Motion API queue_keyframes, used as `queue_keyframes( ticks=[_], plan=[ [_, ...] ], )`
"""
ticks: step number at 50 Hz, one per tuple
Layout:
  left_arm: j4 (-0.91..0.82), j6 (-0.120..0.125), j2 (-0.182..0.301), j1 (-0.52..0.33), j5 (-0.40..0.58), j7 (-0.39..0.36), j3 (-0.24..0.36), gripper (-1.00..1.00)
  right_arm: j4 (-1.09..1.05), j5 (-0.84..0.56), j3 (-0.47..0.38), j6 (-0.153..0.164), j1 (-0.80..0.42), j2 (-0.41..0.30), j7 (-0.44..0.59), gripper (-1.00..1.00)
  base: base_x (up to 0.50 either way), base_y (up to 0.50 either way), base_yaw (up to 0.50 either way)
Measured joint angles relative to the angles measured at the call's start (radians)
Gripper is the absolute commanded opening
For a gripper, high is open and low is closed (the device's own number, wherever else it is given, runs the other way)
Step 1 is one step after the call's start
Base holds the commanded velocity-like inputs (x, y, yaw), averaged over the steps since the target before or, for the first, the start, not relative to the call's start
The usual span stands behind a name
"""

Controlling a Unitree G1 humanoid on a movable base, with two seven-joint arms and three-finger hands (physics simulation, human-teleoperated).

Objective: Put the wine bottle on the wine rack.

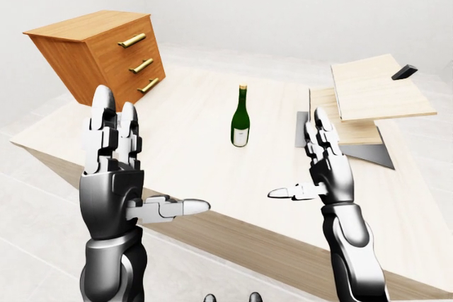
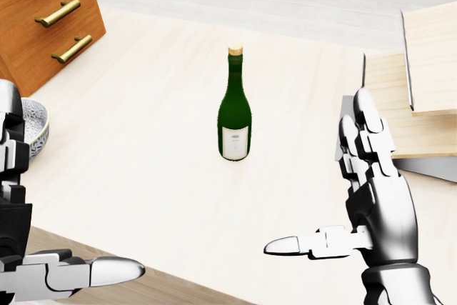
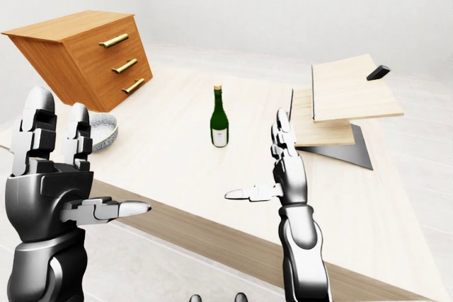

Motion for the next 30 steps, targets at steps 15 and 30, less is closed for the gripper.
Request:
queue_keyframes(
  ticks=[15,30],
  plan=[
    [0.019,0.0,0.001,0.009,-0.005,-0.009,0.013,1.0,0.003,-0.008,0.014,0.0,-0.013,0.004,0.003,1.0,0.07,-0.01,0.0],
    [0.007,0.0,-0.002,0.039,-0.008,-0.016,0.02,1.0,0.019,0.023,-0.012,0.0,-0.097,-0.004,0.002,1.0,0.12,-0.02,0.0]
  ],
)
